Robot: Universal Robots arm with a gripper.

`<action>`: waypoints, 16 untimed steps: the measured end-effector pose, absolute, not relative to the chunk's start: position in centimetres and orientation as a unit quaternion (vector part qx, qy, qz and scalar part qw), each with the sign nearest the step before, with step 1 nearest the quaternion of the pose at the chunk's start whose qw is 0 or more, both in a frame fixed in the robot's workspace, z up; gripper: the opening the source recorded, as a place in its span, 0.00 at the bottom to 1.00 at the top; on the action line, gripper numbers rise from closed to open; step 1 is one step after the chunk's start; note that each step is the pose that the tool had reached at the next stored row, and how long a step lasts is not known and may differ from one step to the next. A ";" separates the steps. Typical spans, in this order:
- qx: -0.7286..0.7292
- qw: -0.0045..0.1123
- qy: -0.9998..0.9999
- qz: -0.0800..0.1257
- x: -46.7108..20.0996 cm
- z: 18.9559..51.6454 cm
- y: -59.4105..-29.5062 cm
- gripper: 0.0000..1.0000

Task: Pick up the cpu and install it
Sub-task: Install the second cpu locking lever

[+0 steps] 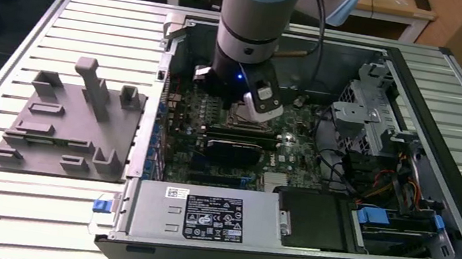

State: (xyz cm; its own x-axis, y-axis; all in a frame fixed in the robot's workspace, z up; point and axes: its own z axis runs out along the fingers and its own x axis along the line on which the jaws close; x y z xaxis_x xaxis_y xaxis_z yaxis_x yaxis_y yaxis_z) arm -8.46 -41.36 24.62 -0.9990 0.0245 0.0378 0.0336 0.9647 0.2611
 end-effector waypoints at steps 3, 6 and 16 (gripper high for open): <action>-0.015 0.018 -0.991 -0.131 -8.2 24.8 -41.3 0.11; -0.016 0.019 -0.991 -0.129 -7.5 24.8 -41.4 0.11; -0.019 0.024 -0.994 -0.109 -5.3 24.8 -41.4 0.11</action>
